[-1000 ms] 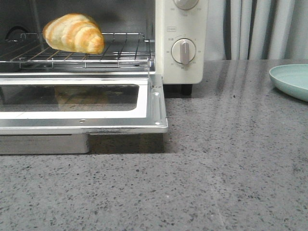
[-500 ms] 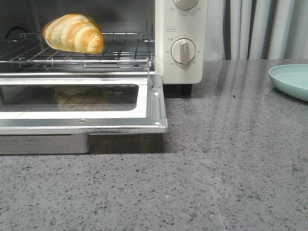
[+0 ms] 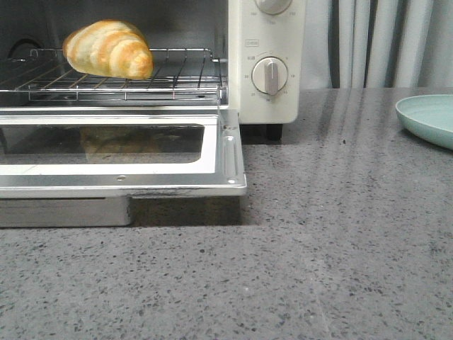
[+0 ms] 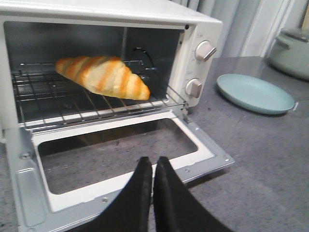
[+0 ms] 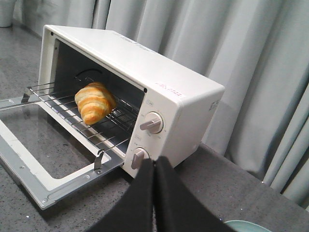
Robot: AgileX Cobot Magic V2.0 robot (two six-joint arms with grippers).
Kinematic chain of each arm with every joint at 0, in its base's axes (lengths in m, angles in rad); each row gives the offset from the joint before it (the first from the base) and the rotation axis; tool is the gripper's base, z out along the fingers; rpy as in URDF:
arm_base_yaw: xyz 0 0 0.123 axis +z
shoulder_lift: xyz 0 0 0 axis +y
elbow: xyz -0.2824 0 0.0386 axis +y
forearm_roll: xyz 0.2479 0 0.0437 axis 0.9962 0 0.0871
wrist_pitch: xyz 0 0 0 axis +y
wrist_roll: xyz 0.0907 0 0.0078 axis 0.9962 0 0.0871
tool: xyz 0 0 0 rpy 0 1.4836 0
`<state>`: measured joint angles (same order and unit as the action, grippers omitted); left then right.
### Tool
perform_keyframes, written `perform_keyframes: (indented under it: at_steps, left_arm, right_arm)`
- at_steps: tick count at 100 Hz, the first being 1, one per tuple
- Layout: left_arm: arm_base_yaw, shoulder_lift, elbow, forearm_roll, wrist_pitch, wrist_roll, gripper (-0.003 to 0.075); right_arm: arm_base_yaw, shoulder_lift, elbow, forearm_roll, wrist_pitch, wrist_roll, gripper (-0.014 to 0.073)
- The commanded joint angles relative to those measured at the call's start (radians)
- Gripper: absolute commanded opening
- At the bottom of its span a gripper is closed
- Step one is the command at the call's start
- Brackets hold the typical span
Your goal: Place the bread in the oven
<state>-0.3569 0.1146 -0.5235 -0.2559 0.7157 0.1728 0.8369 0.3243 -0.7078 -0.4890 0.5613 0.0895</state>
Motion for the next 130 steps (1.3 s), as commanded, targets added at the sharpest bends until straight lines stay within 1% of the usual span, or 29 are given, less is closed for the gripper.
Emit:
perform_keyframes:
  at_steps: [1,9,14,19,25,34,38,43,49,63,68,73,84,94,108,130]
  left_arm:
    - [-0.008,0.015,-0.010,0.052,-0.099,0.013,-0.0021]
    - [0.000,0.015,0.025,0.129,-0.119,0.015,-0.0021]
    - [0.017,0.013,0.074,0.184,-0.177,0.015,-0.0021]
    - [0.043,0.011,0.139,0.209,-0.276,0.015,-0.0021]
    - [0.084,0.011,0.227,0.209,-0.442,0.015,-0.0021]
    - [0.127,0.011,0.346,0.172,-0.677,0.009,-0.0021]
    - [0.138,0.009,0.390,0.170,-0.755,-0.014,-0.0021]
    - [0.142,0.001,0.430,0.172,-0.805,-0.037,-0.0021]
    - [0.142,-0.015,0.461,0.172,-0.801,-0.037,-0.0021]
    - [0.155,-0.072,0.524,0.175,-0.716,-0.037,-0.0021]
    - [0.169,-0.091,0.549,0.193,-0.676,-0.037,-0.0021]
    - [0.189,-0.112,0.545,0.193,-0.557,-0.037,-0.0021]
    - [0.228,-0.143,0.545,0.186,-0.483,-0.039,-0.0021]
    - [0.242,-0.149,0.545,0.186,-0.430,-0.039,-0.0021]
    - [0.242,-0.149,0.548,0.138,-0.426,-0.039,-0.0021]
    - [0.242,-0.149,0.548,0.138,-0.426,-0.039,-0.0021]
  right_arm:
    - [-0.007,0.009,-0.023,-0.029,-0.066,-0.001,-0.0069]
    - [-0.007,0.009,-0.023,-0.029,-0.066,-0.001,-0.0069]
    - [-0.007,0.009,-0.023,-0.029,-0.066,-0.001,-0.0069]
    - [-0.007,0.009,-0.023,-0.029,-0.066,-0.001,-0.0069]
    - [-0.007,0.009,-0.023,-0.029,-0.066,-0.001,-0.0069]
    - [-0.007,0.009,-0.023,-0.029,-0.066,-0.001,-0.0069]
    - [-0.007,0.009,-0.023,-0.029,-0.066,-0.001,-0.0069]
    - [-0.007,0.009,-0.023,-0.029,-0.066,-0.001,-0.0069]
    - [-0.007,0.009,-0.023,-0.029,-0.066,-0.001,-0.0069]
    - [-0.007,0.009,-0.023,-0.029,-0.066,-0.001,-0.0069]
    - [-0.007,0.009,-0.023,-0.029,-0.066,-0.001,-0.0069]
    - [-0.007,0.009,-0.023,-0.029,-0.066,-0.001,-0.0069]
    - [-0.007,0.009,-0.023,-0.029,-0.064,-0.001,-0.0069]
    - [-0.007,0.009,-0.023,-0.029,-0.064,-0.001,-0.0069]
    - [-0.007,0.009,-0.023,-0.029,-0.064,-0.001,-0.0069]
    - [-0.007,0.009,-0.023,-0.029,-0.064,-0.001,-0.0069]
